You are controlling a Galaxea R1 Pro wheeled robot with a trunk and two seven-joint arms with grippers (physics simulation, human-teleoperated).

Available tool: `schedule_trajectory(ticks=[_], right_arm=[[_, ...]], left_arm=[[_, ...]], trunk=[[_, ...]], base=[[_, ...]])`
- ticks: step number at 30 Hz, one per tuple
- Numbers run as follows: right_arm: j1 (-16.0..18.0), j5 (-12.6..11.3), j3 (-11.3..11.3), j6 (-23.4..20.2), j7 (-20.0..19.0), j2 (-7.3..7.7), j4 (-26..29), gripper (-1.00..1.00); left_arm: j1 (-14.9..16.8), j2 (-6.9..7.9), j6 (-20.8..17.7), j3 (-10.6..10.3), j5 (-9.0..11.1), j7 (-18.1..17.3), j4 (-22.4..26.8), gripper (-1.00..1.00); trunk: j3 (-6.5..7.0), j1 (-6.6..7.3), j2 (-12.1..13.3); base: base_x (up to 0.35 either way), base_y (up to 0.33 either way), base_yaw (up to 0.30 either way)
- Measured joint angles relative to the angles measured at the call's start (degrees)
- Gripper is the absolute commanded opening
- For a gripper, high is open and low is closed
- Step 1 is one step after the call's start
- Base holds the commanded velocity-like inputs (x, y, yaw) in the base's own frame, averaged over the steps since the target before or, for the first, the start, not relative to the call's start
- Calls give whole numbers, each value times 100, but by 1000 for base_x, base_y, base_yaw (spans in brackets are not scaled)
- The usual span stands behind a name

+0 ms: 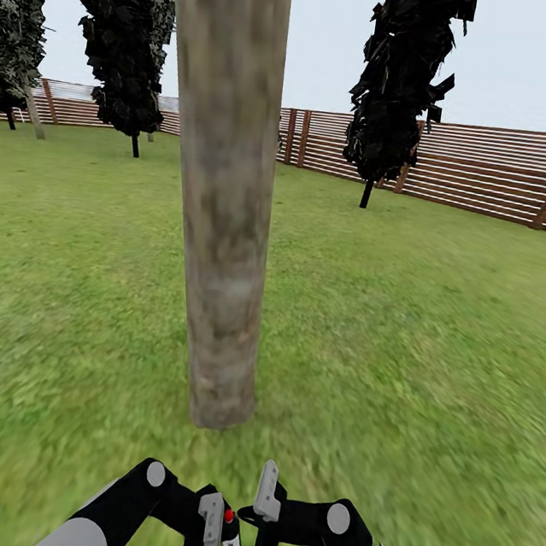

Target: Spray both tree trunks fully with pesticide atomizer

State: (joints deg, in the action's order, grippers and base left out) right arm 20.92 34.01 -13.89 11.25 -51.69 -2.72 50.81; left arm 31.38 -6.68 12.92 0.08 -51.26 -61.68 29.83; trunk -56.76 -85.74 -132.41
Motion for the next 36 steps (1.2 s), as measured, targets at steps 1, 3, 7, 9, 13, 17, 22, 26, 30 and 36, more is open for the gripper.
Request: schedule_trajectory(ticks=[1, 3, 7, 9, 13, 17, 22, 26, 30, 36], right_arm=[[0, 0, 0, 0, -2, 0, 0, -100], [0, 0, 0, 0, -2, 0, -1, -100], [0, 0, 0, 0, -5, 0, -1, -100], [0, 0, 0, 0, -3, 0, -1, -100], [0, 0, 0, 0, -2, 0, -1, -100], [0, 0, 0, 0, -3, 0, -1, -100], [0, 0, 0, 0, -1, 0, -1, -100], [0, 0, 0, 0, 1, 0, -1, -100], [0, 0, 0, 0, -2, 0, -1, -100], [0, 0, 0, 0, -3, 0, -1, -100]], left_arm=[[0, 0, 0, 0, -1, 0, 7, -100], [0, 0, 0, 0, -1, 0, 11, -100], [0, 0, 5, 0, -1, 0, 13, -100], [-4, 0, 8, 0, -1, -2, 13, -100], [-1, -6, 11, 0, 0, -8, 13, -100], [-1, -8, 59, 0, 1, -9, 13, -100], [-1, -61, 86, 0, 0, -9, 13, -100], [0, -67, 88, 0, 4, -9, 13, -100], [0, -67, 88, 0, 1, -9, 13, -100], [0, -62, 88, 0, 1, -9, 13, -100]], trunk=[[0, 0, 0], [0, 0, 0], [0, 0, 0], [0, 0, 0], [0, 0, 0], [0, 0, 0], [0, 0, 0], [0, 0, 0], [0, 0, 0], [0, 0, 0]], base=[[0, 0, 0], [0, 0, 0], [0, 0, 0], [0, 0, 0], [0, 0, 0], [0, 0, 0], [0, 0, 0], [0, 0, 0], [0, 0, 0], [0, 0, 0]])
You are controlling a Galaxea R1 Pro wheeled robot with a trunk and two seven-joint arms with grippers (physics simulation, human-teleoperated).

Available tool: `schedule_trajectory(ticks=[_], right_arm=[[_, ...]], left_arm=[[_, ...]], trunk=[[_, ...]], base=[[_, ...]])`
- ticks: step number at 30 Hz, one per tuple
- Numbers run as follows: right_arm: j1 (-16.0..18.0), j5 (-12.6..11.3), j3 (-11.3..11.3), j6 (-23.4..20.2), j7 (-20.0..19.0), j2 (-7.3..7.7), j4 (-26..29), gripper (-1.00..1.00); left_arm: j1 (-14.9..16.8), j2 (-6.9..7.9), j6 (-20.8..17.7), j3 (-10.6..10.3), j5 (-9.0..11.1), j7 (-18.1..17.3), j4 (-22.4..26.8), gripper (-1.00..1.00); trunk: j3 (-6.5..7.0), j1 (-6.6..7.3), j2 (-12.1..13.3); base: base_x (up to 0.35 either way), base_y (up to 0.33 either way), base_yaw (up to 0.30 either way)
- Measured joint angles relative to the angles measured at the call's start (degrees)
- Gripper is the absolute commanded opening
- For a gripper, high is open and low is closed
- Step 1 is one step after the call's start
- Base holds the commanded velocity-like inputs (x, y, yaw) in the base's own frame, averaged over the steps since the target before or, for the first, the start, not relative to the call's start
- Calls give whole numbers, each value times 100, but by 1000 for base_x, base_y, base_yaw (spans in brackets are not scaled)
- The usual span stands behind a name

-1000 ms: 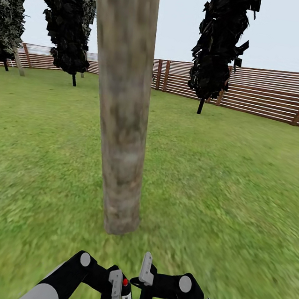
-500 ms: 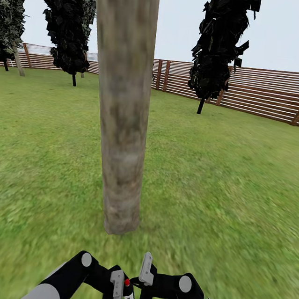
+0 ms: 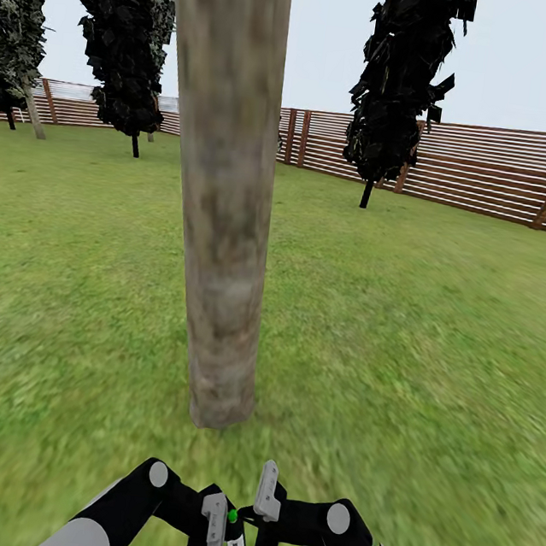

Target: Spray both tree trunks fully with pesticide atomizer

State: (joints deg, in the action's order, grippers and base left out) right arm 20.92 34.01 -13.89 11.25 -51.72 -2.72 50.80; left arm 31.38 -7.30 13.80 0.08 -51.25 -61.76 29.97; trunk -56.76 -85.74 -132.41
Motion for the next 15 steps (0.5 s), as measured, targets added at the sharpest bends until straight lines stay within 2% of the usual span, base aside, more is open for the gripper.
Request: schedule_trajectory(ticks=[6, 8, 15], right_arm=[[0, 0, 0, 0, 2, 0, 0, -100], [0, 0, 0, 0, -2, 0, 0, -100], [0, -3, -8, 0, -3, 0, -8, -100]], left_arm=[[-18, 84, 15, -1, -25, 0, -11, -100], [-23, 169, 3, -14, -74, 0, -12, -100], [-34, 690, -34, -35, -120, 6, -9, -100]], trunk=[[0, 0, 0], [0, 0, 0], [0, 0, 0]], base=[[0, 0, 0], [0, 0, 0], [0, 0, 0]])
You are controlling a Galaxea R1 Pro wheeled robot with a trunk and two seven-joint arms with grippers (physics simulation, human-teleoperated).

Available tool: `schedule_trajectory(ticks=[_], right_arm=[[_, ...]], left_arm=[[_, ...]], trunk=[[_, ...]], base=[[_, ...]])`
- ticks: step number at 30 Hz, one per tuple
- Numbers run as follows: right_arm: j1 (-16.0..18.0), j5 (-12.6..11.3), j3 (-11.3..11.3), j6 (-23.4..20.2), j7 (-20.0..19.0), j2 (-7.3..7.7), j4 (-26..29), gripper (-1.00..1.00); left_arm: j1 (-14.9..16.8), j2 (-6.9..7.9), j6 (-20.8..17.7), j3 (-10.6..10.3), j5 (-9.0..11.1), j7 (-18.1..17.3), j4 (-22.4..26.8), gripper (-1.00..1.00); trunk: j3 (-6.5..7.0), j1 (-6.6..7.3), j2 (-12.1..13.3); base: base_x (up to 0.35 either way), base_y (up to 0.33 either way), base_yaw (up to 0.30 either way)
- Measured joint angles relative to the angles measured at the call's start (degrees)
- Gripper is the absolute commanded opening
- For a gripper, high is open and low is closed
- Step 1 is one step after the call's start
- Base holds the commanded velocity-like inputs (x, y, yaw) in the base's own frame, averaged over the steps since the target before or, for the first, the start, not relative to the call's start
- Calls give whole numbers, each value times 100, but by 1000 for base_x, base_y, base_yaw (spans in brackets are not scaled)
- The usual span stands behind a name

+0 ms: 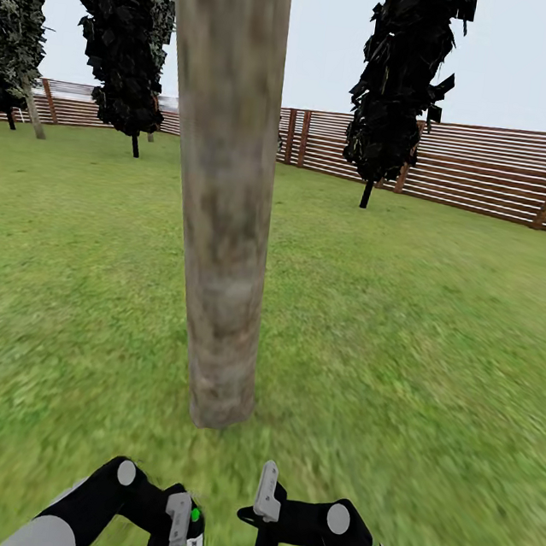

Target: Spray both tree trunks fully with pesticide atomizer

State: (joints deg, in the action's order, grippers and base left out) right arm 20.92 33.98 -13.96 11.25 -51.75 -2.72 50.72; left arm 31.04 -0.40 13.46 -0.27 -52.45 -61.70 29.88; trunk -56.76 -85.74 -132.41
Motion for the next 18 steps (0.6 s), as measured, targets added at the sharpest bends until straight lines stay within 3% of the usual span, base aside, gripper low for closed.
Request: schedule_trajectory(ticks=[2, 5, 7, 8, 12, 15, 18], right_arm=[[0, 2, -1, 0, -1, 4, -5, -100], [0, 7, 5, 0, 0, 14, -23, -100], [0, 10, 9, 0, -1, 36, -30, -100], [0, 10, 11, 0, -1, 41, -33, 100], [0, 22, 46, 3, 16, 67, -50, 100], [-2, 29, 74, 7, 69, 176, -63, 100], [-9, 13, 583, 7, 697, 576, -519, 100]], left_arm=[[0, 196, -7, -2, -3, 2, 0, -100], [0, 676, -27, 2, -10, 3, -1, -100], [-4, 847, -31, 15, -2, 3, -1, -100], [-9, 945, -33, 21, 0, 5, -1, -100], [-11, 1229, -62, 56, 25, 32, 4, -100], [0, 1315, -132, 220, 73, 77, 8, -100], [-16, 1320, -218, 955, 87, 299, 9, -100]], trunk=[[0, 0, 0], [0, 0, 0], [0, 0, 0], [0, 0, 0], [0, 0, 0], [0, 0, 0], [0, 0, 0]], base=[[0, 0, 0], [0, 0, 0], [0, 0, 0], [0, 0, 0], [0, 0, 0], [0, 0, 0], [0, 0, 0]])
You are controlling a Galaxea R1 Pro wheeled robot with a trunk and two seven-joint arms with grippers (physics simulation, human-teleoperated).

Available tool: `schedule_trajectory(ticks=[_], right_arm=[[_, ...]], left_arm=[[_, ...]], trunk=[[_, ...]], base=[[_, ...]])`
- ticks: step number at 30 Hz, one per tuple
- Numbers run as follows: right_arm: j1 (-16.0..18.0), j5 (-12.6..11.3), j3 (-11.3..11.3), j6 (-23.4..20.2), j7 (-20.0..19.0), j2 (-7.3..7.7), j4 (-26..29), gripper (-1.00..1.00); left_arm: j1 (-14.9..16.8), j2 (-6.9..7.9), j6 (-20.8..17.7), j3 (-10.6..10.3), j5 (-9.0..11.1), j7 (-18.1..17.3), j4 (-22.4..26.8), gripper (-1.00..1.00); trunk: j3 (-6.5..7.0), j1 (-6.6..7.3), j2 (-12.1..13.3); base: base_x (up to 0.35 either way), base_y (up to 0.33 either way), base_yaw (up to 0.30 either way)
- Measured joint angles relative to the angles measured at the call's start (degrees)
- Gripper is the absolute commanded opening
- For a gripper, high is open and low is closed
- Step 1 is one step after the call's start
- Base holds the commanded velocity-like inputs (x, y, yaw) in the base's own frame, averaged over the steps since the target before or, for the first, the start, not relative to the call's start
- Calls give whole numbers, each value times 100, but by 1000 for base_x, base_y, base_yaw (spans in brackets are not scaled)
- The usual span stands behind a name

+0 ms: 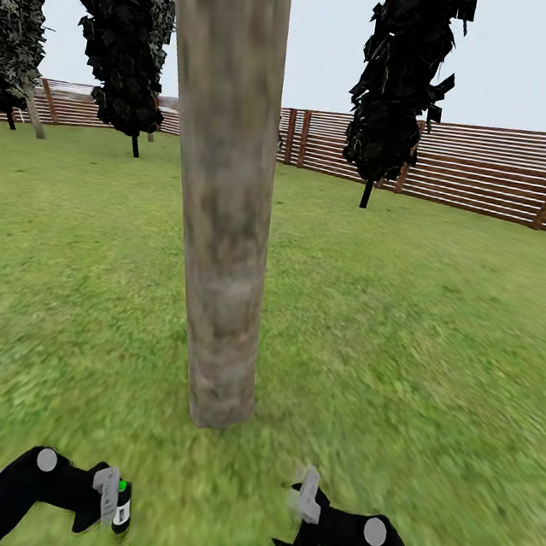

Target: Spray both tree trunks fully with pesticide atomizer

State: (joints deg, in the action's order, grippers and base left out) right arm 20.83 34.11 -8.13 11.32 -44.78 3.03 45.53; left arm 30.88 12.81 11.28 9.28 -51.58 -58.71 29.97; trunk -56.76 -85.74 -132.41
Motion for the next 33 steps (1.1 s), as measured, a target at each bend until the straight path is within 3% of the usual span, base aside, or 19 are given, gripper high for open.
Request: schedule_trajectory(ticks=[1, 2, 4, 5, 6, 7, 8, 10, 11, 23, 30, 33], right_arm=[[-3, 5, 439, 15, 548, 72, -524, 100], [-2, -9, 601, 27, 752, 99, -742, 100], [-7, -14, 1150, 140, 1510, 136, -1380, 100], [-9, -18, 1484, 345, 2077, 149, -1755, 100], [-16, -217, 2181, 1687, 3784, -58, -2483, 100], [-31, -221, 2222, 1869, 5592, -67, -3366, 100], [-25, -217, 2221, 2020, 5903, -66, -3454, 100], [-26, -213, 2219, 2167, 5931, -66, -3464, 100], [-27, -204, 2219, 2223, 5928, -66, -3471, 100], [-27, -203, 2220, 2223, 5928, -68, -3472, 100], [-27, -204, 2220, 2221, 5935, -74, -3468, 100], [-27, -211, 2220, 2225, 5936, -74, -3465, 100]], left_arm=[[-13, -11, -17, 408, 7, 262, -5, -100], [-18, -16, -13, 541, 3, 362, -11, -100], [-37, -28, -19, 1005, 9, 735, -55, -100], [-46, -35, -21, 1317, 25, 1002, -89, -100], [-9, -555, -726, 2732, 36, 2349, -523, -100], [-11, -782, -793, 2932, 37, 4052, -1533, -100], [-12, -807, -824, 2954, 2, 4970, -2074, -100], [-4, -876, -841, 2973, 34, 5044, -1854, -100], [12, -990, -788, 2946, 35, 4959, -1841, -100], [40, -1092, -780, 2939, 25, 4966, -1837, -100], [516, -1447, -902, 2936, 33, 4998, -1836, -100], [819, -1650, -1307, 2938, 33, 5010, -1835, -100]], trunk=[[0, 0, 0], [0, 0, 0], [0, 0, 0], [0, 0, 0], [1, 1, 0], [-1, 0, 0], [-1, 0, 0], [0, 0, 0], [0, 0, 0], [0, 0, 0], [1, 0, 0], [1, 0, 0]], base=[[0, 0, 0], [0, 0, 0], [0, 0, 0], [0, 0, 0], [0, 0, 0], [0, 0, 0], [0, 0, 0], [0, 0, 0], [0, 0, 0], [0, 0, 0], [0, 0, 0], [0, 0, 0]])
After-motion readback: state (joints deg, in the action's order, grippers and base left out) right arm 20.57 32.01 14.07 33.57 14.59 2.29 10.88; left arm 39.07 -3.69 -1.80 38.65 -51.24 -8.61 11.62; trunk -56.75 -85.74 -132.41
